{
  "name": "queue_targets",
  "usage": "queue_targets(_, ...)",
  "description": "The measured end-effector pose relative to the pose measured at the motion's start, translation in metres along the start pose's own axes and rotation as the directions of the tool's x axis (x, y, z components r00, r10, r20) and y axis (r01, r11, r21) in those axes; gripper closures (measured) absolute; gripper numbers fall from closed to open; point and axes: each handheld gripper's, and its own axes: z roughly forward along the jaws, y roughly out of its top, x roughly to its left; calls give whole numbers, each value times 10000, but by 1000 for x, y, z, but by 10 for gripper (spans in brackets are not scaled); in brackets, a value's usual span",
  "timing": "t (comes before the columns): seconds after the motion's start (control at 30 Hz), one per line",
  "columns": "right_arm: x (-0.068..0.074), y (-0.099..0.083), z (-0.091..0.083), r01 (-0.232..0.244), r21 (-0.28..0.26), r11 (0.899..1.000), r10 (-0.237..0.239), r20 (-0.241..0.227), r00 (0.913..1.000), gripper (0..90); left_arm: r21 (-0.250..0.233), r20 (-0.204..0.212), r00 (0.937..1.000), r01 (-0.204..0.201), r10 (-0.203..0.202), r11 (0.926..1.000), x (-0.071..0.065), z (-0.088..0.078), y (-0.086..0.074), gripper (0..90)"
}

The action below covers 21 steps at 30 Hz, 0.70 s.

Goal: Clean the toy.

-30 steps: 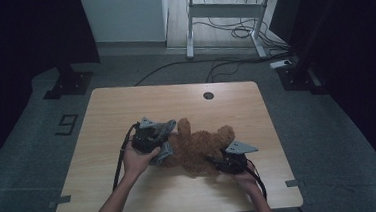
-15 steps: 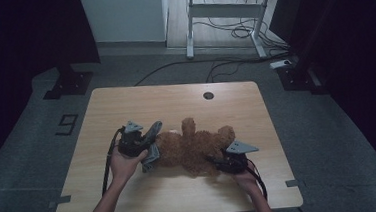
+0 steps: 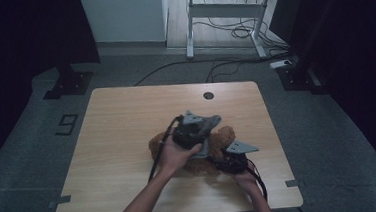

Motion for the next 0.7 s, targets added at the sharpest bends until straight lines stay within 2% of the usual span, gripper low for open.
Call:
queue_targets(0.07,0,0,0,-24,-4,10000,24,29,10000,527,566,-200,9996,-209,221,9982,-5,22,3,782)
queue_targets(0.13,0,0,0,-12,5,10000,12,16,10000,527,1238,-424,9980,-423,479,9914,-8,43,0,781)
queue_targets(0.2,-1,-1,1,-83,69,9999,82,72,9999,528,1153,-629,9965,-473,548,9922,-8,51,-5,781)
queue_targets(0.4,0,-1,1,-66,17,10000,66,42,10000,527,910,-812,9955,-420,494,9950,-1,34,-13,781)
queue_targets(0.53,0,-1,1,-103,16,9999,102,61,9999,527,885,-1242,9899,-581,689,9944,8,18,-22,781)
queue_targets(0.63,-1,-2,1,-118,-34,9999,118,64,9999,527,956,-1800,9813,-513,679,9941,21,3,-32,781)
queue_targets(0.67,-1,-2,1,-160,-41,9999,160,47,9999,527,987,-1891,9799,-448,629,9941,26,0,-35,781)
queue_targets(0.7,-2,-1,0,-166,-11,9999,166,27,9999,527,884,-1856,9820,-200,362,9959,33,-6,-39,781)
